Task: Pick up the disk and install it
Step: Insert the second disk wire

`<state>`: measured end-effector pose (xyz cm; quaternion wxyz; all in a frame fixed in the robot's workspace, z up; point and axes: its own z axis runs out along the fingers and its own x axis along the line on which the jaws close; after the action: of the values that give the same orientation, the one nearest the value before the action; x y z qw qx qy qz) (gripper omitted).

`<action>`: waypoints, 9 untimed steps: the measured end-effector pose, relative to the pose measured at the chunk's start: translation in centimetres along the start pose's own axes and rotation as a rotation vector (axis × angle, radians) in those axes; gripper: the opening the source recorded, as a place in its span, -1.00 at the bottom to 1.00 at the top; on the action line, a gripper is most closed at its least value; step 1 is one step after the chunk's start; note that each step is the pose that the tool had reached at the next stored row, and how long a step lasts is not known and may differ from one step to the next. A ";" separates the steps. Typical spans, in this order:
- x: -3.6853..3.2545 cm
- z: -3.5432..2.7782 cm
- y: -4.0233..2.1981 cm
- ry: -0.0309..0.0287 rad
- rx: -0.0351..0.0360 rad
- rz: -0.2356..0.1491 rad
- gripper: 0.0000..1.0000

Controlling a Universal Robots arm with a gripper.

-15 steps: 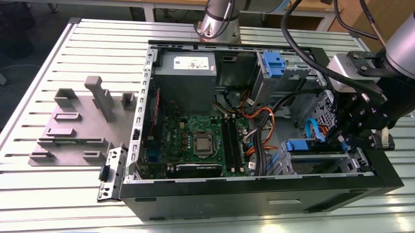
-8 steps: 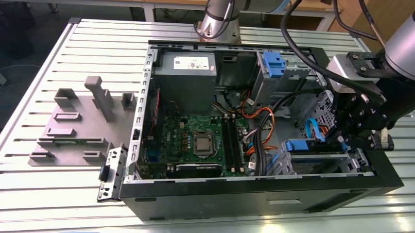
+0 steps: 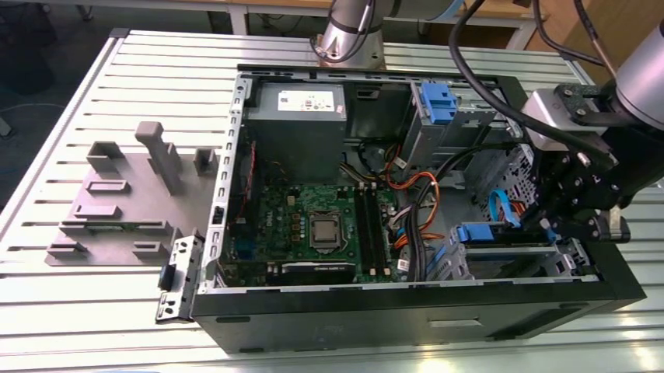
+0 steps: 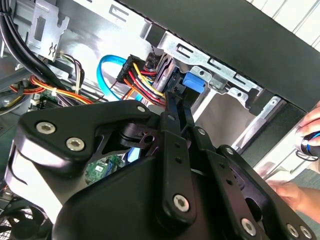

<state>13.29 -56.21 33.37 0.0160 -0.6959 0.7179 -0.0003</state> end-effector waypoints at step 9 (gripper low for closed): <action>0.01 0.22 0.01 0.0007 0.0000 0.000 -0.65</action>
<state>13.29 -56.21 33.15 0.0158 -0.6959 0.7179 -0.0006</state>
